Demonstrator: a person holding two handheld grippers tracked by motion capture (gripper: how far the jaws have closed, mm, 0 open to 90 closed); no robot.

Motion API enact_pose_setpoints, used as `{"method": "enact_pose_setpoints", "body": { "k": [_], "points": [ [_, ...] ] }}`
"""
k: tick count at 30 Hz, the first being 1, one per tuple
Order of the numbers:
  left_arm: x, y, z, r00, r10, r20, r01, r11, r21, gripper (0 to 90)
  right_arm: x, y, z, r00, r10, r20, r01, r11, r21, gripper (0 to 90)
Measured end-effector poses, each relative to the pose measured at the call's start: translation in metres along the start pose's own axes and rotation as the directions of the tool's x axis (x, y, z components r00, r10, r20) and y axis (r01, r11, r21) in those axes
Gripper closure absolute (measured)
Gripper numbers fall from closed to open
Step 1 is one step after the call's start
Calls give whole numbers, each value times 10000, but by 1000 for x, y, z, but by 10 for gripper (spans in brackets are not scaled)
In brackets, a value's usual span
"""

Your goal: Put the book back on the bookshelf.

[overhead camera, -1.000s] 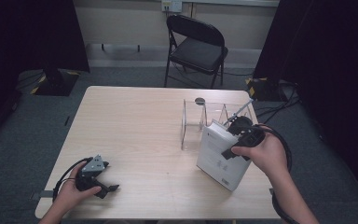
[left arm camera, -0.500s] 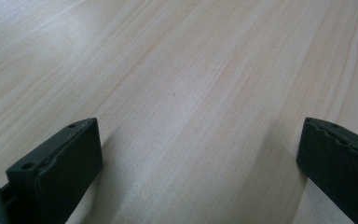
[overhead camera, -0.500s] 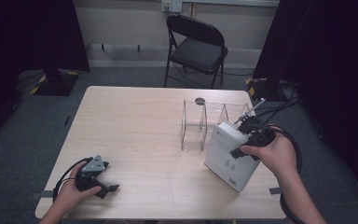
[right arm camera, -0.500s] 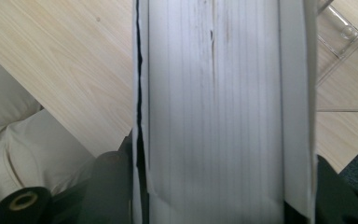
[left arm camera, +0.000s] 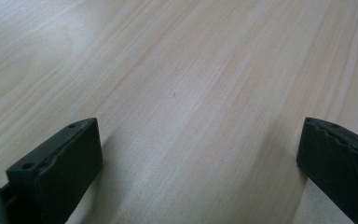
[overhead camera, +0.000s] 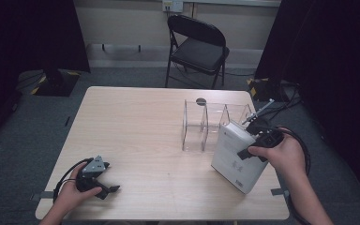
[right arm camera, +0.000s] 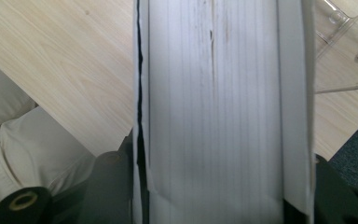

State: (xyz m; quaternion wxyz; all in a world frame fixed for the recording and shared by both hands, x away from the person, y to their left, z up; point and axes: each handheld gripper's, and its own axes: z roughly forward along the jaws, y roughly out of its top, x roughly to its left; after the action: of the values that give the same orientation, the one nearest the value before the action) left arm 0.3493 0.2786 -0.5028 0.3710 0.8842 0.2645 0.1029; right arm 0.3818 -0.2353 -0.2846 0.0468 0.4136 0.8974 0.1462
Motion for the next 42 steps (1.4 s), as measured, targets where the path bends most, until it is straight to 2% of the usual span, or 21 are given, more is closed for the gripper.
{"method": "enact_pose_setpoints", "body": {
  "k": [10, 42],
  "points": [
    [0, 0, 0, 10000, -1, -1, 1, 10000, -1, 0, -7, -8, -3, 9995, 324, 32, -325, 9994, 118, 517],
    [0, 0, 0, 10000, 1, -3, -1, 10000, 0, 0, -26, -26, -6, 9926, 1150, 401, -1149, 9934, -56, 517]
  ]
}}
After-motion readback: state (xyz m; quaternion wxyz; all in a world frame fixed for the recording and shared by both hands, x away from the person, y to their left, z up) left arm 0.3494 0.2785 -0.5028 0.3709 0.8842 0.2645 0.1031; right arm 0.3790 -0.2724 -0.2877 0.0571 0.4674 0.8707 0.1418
